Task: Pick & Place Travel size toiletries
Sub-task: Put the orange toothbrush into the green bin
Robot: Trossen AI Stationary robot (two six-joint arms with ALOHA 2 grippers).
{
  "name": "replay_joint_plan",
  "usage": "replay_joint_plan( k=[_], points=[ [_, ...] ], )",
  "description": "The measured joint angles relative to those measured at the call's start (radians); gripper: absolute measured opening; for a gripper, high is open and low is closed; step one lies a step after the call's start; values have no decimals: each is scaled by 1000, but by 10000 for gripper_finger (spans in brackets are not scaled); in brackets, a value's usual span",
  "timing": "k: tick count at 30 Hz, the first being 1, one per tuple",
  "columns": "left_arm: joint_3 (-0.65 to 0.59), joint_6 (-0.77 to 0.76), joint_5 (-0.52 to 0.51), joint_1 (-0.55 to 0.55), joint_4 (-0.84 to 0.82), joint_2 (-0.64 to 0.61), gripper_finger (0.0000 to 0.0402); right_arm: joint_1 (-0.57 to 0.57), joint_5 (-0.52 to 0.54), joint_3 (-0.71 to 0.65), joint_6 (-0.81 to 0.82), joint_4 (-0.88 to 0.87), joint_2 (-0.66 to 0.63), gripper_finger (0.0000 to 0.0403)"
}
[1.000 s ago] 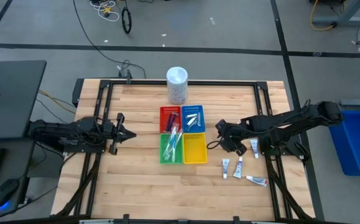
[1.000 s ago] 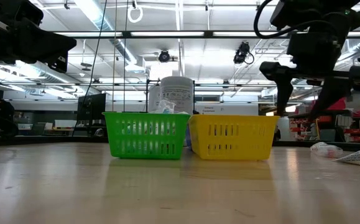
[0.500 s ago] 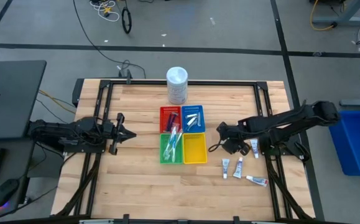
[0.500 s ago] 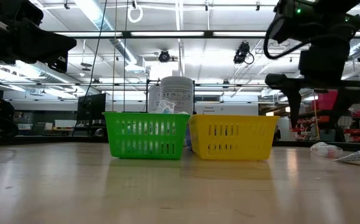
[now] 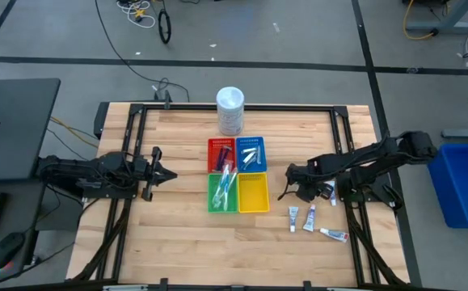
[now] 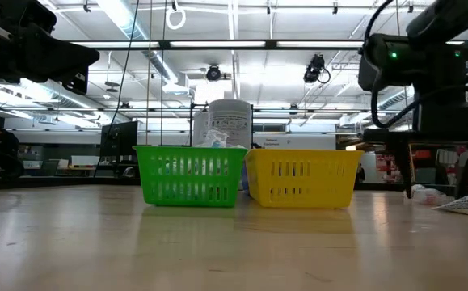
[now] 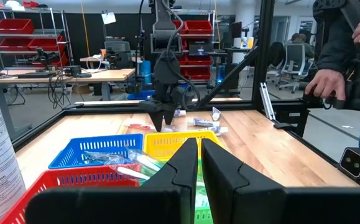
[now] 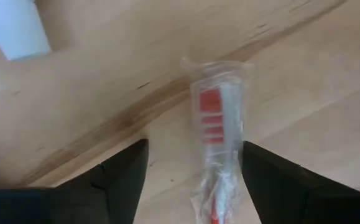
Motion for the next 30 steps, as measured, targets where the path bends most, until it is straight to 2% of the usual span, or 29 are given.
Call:
replay_joint_plan(
  k=[9, 23, 30],
  points=[
    [0, 0, 0, 0, 0, 0, 27, 0, -4, -16, -12, 20, -2, 220],
    [0, 0, 0, 0, 0, 0, 27, 1, -17, -18, -62, 2, -1, 125],
    [0, 0, 0, 0, 0, 0, 27, 2, -29, -18, -67, -6, -1, 98]
  ],
)
